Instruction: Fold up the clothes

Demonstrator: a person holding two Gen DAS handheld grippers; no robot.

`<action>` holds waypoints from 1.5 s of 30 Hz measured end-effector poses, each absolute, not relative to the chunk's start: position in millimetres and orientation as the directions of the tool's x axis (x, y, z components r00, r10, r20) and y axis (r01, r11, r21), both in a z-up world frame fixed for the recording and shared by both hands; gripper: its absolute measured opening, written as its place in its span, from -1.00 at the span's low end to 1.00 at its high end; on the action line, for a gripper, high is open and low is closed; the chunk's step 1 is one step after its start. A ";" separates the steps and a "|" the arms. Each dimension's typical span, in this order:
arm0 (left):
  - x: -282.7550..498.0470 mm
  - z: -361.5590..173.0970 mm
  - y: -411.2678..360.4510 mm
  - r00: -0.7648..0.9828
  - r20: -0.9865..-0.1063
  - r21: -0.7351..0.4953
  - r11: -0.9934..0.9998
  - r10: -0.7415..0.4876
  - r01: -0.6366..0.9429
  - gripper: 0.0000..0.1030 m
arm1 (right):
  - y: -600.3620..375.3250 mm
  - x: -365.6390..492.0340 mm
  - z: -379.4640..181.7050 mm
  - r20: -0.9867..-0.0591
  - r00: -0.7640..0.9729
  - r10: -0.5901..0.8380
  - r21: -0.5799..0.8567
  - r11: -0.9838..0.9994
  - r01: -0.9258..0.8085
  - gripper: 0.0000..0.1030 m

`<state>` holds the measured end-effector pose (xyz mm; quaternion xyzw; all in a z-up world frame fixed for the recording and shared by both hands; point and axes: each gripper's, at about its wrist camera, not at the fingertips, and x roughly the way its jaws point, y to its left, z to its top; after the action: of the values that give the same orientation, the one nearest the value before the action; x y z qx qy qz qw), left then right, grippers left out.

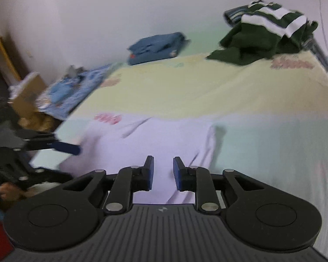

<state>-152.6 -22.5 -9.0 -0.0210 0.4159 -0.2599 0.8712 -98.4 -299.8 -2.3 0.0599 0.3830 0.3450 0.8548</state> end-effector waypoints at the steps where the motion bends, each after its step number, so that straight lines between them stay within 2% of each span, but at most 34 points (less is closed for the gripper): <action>1: -155.3 -13.8 -22.1 0.511 -0.725 -0.258 0.870 -0.462 0.420 0.62 | -301.2 -106.9 -1.2 -0.615 0.448 0.649 0.376 0.741 -0.557 -0.58; 5: -163.0 -22.3 -22.7 0.520 -0.730 -0.252 0.882 -0.444 0.399 0.62 | -299.0 -125.8 -19.0 -0.664 0.431 0.611 0.310 0.749 -0.585 -0.61; 7: -164.9 -24.3 -24.7 0.521 -0.730 -0.249 0.882 -0.443 0.401 0.69 | -300.6 -132.4 -30.3 -0.683 0.426 0.593 0.279 0.751 -0.598 -0.67; 11: -170.0 -20.5 -37.5 0.519 -0.745 -0.205 0.884 -0.419 0.420 0.73 | -304.7 -128.6 -22.1 -0.681 0.426 0.595 0.303 0.759 -0.575 -0.65; 15: -175.7 -19.9 -40.8 0.528 -0.739 -0.217 0.889 -0.420 0.403 0.76 | -311.4 -125.8 -3.8 -0.617 0.475 0.627 0.323 0.753 -0.574 -0.52; 17: -178.2 -20.1 -42.8 0.536 -0.738 -0.210 0.894 -0.411 0.396 0.77 | -311.5 -125.4 4.8 -0.566 0.506 0.651 0.333 0.742 -0.582 -0.38; 18: -179.3 -20.4 -43.9 0.539 -0.738 -0.205 0.896 -0.406 0.395 0.77 | -306.1 -125.3 4.1 -0.565 0.500 0.656 0.319 0.733 -0.601 -0.29; 19: -180.3 -21.2 -44.9 0.539 -0.740 -0.193 0.895 -0.402 0.403 0.77 | -299.5 -125.2 2.4 -0.569 0.491 0.660 0.301 0.722 -0.623 -0.29; 20: -181.3 -22.1 -45.9 0.538 -0.743 -0.177 0.892 -0.398 0.415 0.77 | -293.0 -125.1 0.7 -0.573 0.480 0.664 0.283 0.710 -0.645 -0.29; 22: -181.0 -24.0 -45.9 0.530 -0.751 -0.157 0.886 -0.394 0.436 0.77 | -279.7 -124.9 -9.6 -0.614 0.451 0.648 0.242 0.698 -0.675 -0.56; 25: -179.8 -25.0 -44.7 0.508 -0.759 -0.153 0.870 -0.408 0.469 0.79 | -278.0 -126.2 -25.6 -0.659 0.430 0.617 0.192 0.690 -0.697 -0.79; 26: -180.2 -25.6 -44.5 0.505 -0.759 -0.150 0.864 -0.412 0.480 0.80 | -281.0 -128.6 -28.3 -0.661 0.426 0.617 0.171 0.677 -0.716 -0.82; 30: -181.0 -26.4 -47.0 0.496 -0.765 -0.120 0.848 -0.410 0.516 0.82 | -283.5 -140.7 -28.2 -0.674 0.438 0.596 0.037 0.619 -0.785 -0.82; 31: -181.6 -21.8 -46.6 0.495 -0.760 -0.129 0.844 -0.421 0.521 0.77 | -280.8 -140.2 -25.4 -0.686 0.439 0.580 0.028 0.624 -0.781 -0.81; 33: -183.8 -9.4 -44.0 0.495 -0.738 -0.165 0.833 -0.459 0.528 0.67 | -278.9 -141.6 -12.1 -0.685 0.456 0.568 0.039 0.653 -0.756 -0.76; 34: -184.9 -3.2 -42.8 0.494 -0.726 -0.183 0.827 -0.478 0.531 0.67 | -280.2 -143.8 -5.3 -0.669 0.454 0.588 0.071 0.659 -0.749 -0.71; 37: -188.1 15.4 -38.9 0.492 -0.689 -0.236 0.807 -0.532 0.542 0.69 | -276.1 -148.5 6.7 -0.640 0.430 0.637 0.172 0.664 -0.728 -0.71; 39: -188.9 21.9 -40.1 0.475 -0.670 -0.273 0.784 -0.571 0.558 0.70 | -260.7 -151.2 0.8 -0.653 0.412 0.635 0.177 0.657 -0.733 -0.72; 45: -181.8 -19.2 -60.1 0.369 -0.731 -0.275 0.743 -0.573 0.610 0.66 | -244.2 -152.0 -19.9 -0.706 0.426 0.565 0.117 0.687 -0.717 -0.72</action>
<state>-181.8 -60.1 -19.2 0.0211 0.4331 -0.3577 0.8271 -152.0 -244.2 -19.9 -0.1014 0.3751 0.3822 0.8384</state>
